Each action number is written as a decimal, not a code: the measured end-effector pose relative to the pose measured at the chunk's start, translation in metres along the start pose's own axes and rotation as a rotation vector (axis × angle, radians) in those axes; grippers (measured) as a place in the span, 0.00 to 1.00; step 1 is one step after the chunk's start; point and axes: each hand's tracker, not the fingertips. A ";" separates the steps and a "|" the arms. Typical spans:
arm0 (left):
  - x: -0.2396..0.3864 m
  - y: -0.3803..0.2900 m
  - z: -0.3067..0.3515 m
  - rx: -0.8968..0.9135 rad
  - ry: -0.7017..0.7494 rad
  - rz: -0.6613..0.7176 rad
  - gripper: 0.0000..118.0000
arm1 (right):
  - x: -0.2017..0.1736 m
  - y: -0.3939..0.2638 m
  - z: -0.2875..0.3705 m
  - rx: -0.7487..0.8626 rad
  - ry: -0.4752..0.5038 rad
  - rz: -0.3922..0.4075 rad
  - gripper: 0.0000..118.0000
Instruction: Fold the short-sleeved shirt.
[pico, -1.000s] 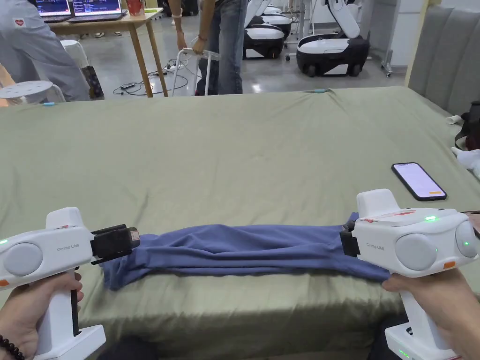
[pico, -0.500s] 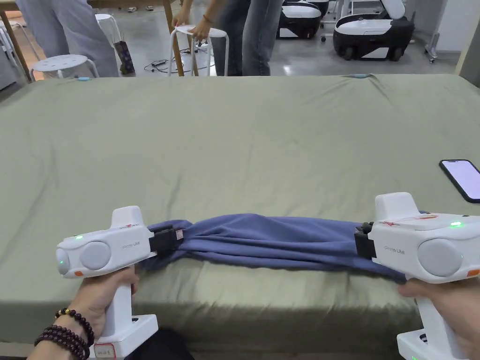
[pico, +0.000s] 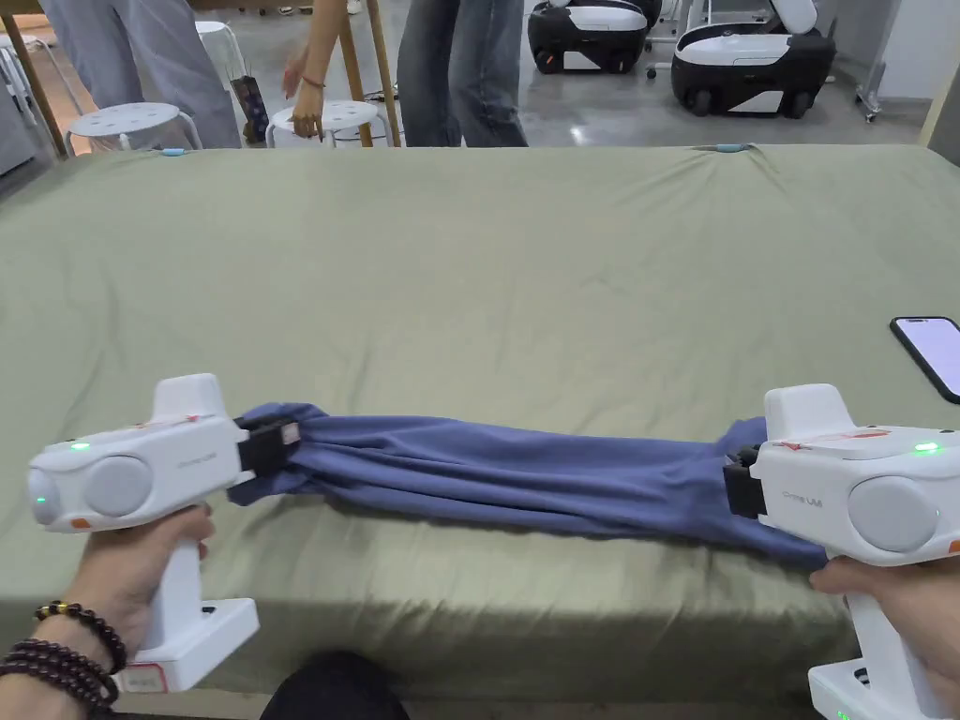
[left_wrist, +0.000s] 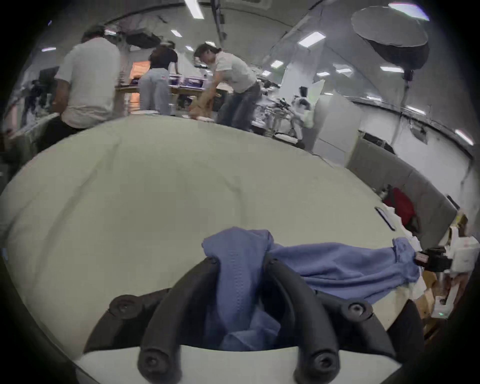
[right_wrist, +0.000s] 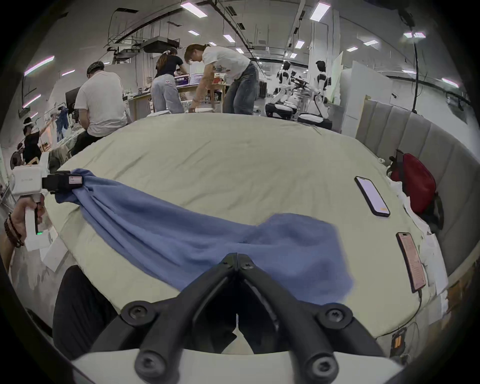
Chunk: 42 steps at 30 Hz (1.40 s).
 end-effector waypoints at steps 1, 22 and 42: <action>-0.017 0.004 0.005 0.002 0.045 0.036 0.17 | 0.000 0.000 0.001 0.002 -0.003 -0.002 0.00; 0.164 -0.030 -0.063 -0.203 -0.229 -0.161 0.26 | -0.027 0.009 -0.001 -0.006 0.040 0.027 0.00; 0.097 -0.011 -0.013 -0.083 -0.275 -0.066 0.00 | -0.029 0.006 -0.004 0.010 0.093 0.000 0.00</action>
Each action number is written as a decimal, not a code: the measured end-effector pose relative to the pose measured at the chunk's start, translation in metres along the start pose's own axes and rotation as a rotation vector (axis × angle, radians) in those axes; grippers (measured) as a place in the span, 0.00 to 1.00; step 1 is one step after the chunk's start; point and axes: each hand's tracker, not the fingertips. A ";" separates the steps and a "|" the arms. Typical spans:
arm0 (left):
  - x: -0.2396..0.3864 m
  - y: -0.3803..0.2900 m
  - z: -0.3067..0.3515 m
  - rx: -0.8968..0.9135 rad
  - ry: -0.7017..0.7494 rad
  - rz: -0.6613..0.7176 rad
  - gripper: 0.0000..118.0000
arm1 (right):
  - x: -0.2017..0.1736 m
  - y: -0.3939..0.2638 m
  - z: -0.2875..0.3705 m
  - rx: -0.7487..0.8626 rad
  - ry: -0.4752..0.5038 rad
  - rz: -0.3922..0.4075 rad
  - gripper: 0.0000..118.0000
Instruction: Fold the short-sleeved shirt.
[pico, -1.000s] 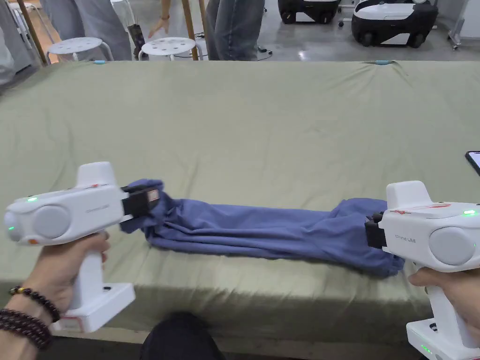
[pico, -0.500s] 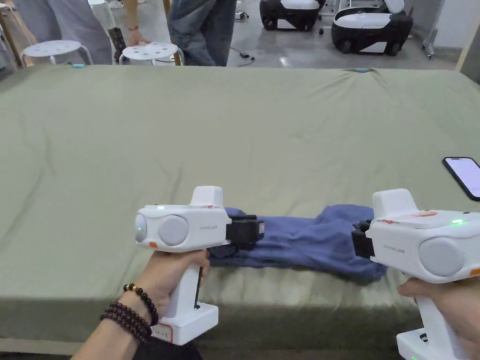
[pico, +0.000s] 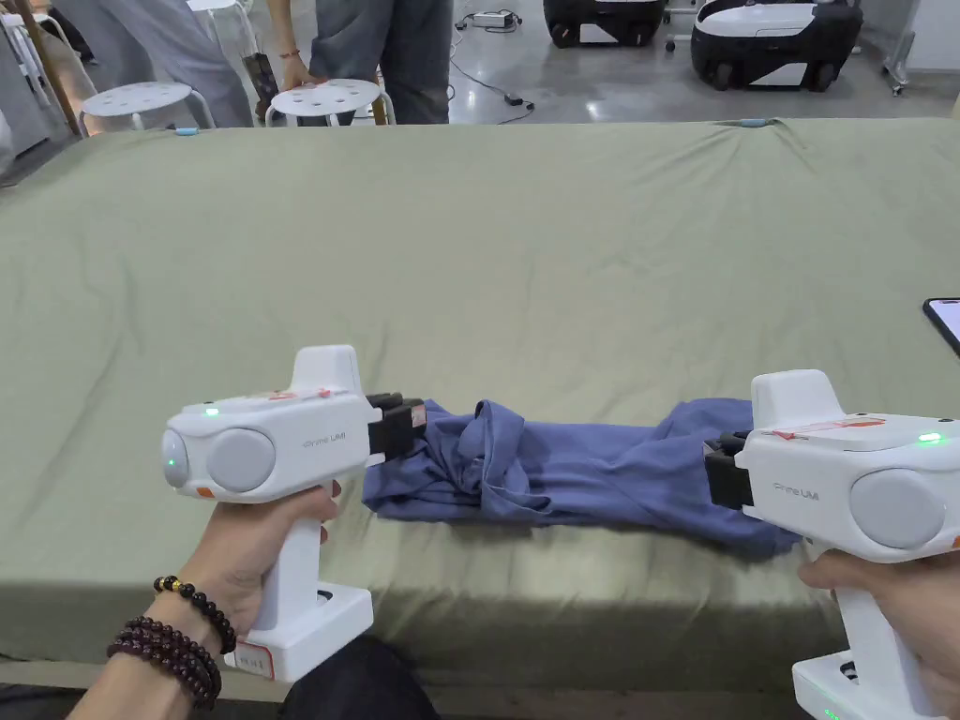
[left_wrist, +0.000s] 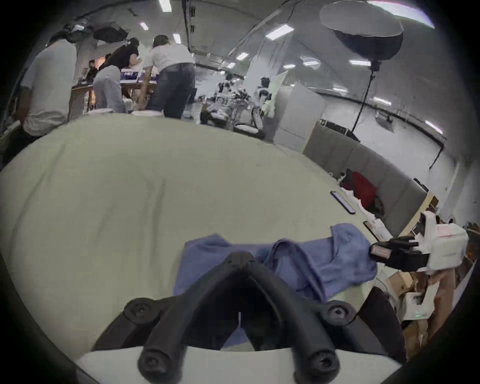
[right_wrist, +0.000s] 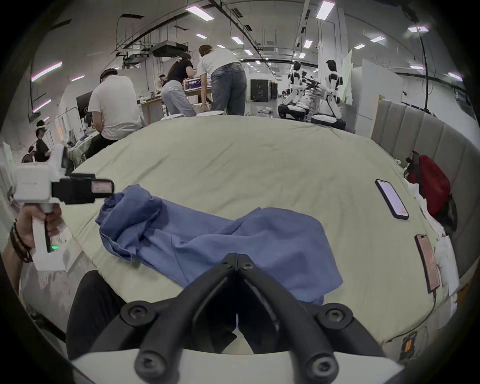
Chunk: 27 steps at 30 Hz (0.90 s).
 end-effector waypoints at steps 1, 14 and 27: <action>0.000 -0.004 -0.007 -0.012 0.006 0.009 0.00 | 0.000 0.000 0.000 0.001 0.003 0.002 0.00; 0.056 -0.017 -0.063 -0.097 -0.078 -0.029 0.00 | 0.024 -0.007 0.009 -0.005 -0.048 -0.033 0.00; 0.066 -0.016 -0.068 -0.130 -0.154 -0.016 0.00 | 0.030 -0.011 0.008 -0.019 -0.055 -0.036 0.00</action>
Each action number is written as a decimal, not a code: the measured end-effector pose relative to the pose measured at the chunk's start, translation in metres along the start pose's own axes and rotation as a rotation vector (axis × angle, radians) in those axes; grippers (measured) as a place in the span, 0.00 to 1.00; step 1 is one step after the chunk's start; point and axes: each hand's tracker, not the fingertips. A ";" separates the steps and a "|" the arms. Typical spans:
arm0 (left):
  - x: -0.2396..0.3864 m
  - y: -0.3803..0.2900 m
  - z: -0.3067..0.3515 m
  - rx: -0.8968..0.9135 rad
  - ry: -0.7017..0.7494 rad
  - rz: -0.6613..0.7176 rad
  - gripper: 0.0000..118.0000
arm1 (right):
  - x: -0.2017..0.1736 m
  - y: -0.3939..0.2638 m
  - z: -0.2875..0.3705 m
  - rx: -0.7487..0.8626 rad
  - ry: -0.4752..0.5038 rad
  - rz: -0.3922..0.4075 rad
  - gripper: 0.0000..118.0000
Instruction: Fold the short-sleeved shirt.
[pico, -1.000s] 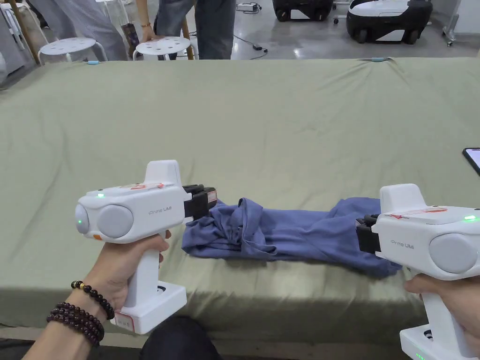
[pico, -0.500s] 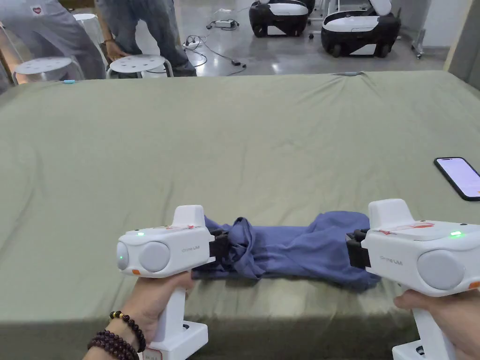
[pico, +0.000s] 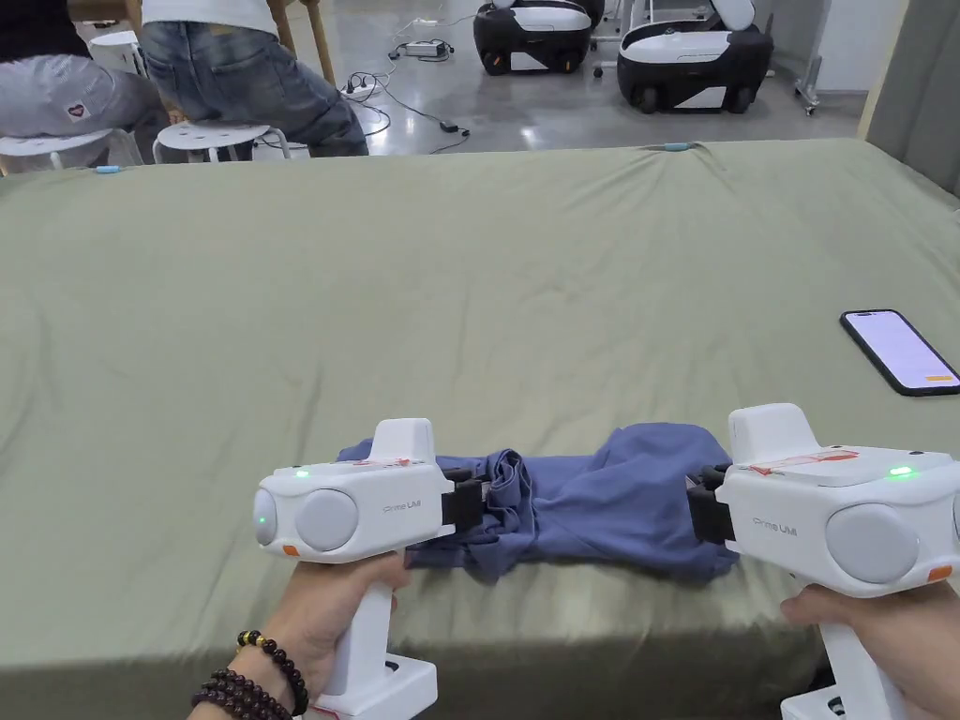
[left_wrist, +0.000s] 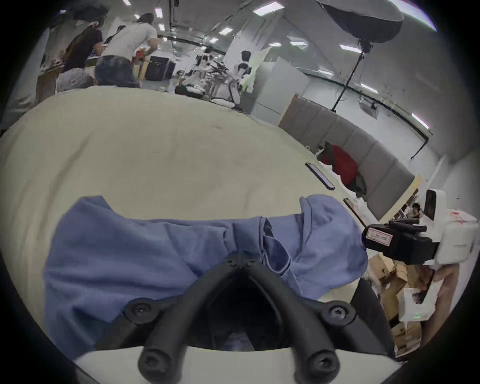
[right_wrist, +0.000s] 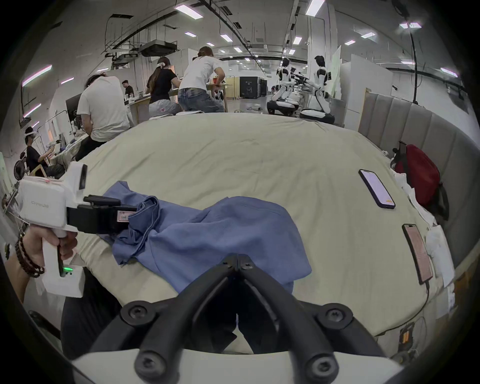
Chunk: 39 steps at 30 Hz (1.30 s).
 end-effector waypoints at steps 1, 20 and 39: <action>0.001 0.001 0.007 0.011 0.005 -0.020 0.00 | -0.001 0.001 0.000 0.000 -0.001 0.002 0.00; -0.065 -0.002 0.107 0.167 0.077 0.128 0.16 | -0.025 0.018 -0.011 0.044 -0.024 0.032 0.00; -0.072 -0.011 0.048 0.099 0.101 0.202 0.13 | -0.027 0.016 -0.020 0.035 -0.133 0.031 0.00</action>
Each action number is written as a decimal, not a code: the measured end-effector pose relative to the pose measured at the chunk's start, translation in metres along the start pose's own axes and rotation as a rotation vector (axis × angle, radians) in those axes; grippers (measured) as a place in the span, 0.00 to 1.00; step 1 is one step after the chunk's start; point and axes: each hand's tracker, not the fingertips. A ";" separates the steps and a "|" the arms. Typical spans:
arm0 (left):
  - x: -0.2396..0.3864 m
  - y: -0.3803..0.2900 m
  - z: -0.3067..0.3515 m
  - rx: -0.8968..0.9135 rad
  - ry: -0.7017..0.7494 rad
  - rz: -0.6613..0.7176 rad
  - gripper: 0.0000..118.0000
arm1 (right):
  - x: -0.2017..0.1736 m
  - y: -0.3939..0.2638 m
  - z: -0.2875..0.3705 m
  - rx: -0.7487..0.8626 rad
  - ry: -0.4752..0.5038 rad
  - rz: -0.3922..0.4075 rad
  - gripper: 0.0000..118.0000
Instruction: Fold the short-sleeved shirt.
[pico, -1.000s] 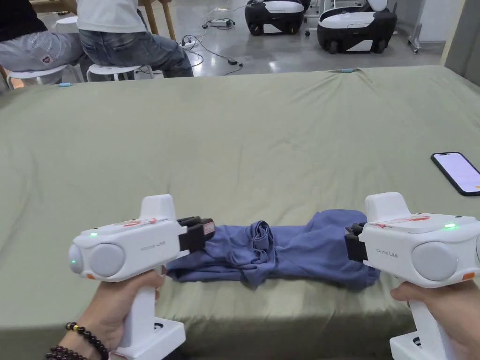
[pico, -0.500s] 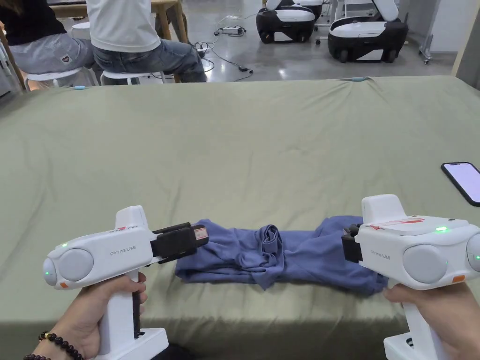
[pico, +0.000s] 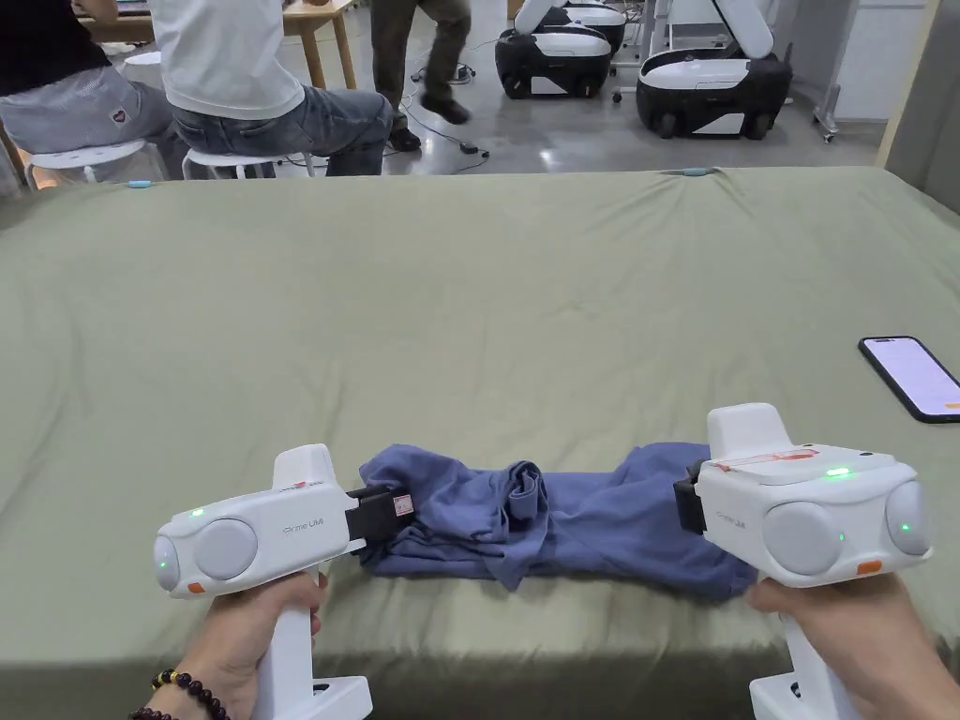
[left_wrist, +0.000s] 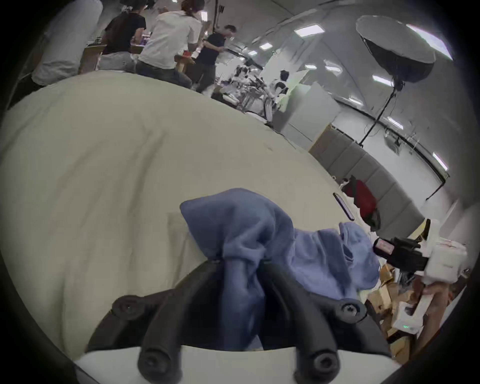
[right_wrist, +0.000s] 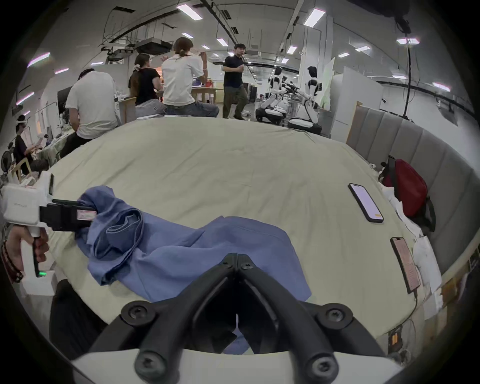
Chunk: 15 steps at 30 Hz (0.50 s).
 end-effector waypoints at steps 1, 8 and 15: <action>0.000 0.000 0.002 0.006 -0.006 -0.012 0.12 | -0.003 0.000 -0.001 0.003 -0.014 0.003 0.00; -0.034 0.013 0.044 0.098 -0.008 0.039 0.10 | -0.012 0.002 -0.004 0.008 0.034 0.011 0.00; -0.080 0.021 0.091 0.160 0.165 0.102 0.10 | -0.010 0.003 0.000 0.019 0.054 0.011 0.00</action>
